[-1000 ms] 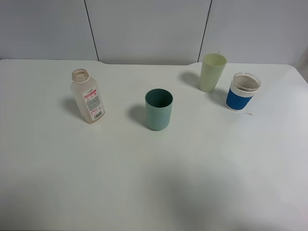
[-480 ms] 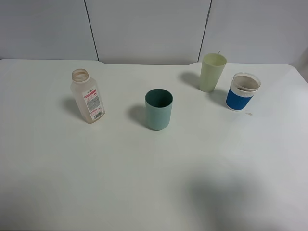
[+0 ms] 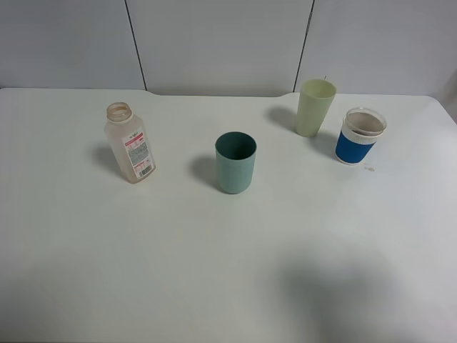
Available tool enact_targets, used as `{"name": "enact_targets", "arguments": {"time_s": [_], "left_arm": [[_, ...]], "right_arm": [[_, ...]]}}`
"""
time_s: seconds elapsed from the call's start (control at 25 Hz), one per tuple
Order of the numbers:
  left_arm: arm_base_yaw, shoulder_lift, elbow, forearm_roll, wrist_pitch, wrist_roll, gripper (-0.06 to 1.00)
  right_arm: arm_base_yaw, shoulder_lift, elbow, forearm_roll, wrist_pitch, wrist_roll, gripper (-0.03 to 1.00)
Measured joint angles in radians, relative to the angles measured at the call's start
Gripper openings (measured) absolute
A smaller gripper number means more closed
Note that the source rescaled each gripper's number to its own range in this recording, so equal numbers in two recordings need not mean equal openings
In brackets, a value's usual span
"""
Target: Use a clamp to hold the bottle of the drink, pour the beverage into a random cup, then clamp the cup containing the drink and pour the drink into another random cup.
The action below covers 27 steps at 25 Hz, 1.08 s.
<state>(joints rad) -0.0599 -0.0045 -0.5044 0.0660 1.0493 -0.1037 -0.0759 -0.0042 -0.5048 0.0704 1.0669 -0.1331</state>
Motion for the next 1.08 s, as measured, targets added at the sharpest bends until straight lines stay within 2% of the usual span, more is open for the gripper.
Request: {"name": "enact_targets", "arguments": {"time_s": [1.08], "left_arm": [[0.000,0.000,0.000,0.000,0.000,0.000,1.00]], "right_arm": [[0.000,0.000,0.000,0.000,0.000,0.000,1.00]]}}
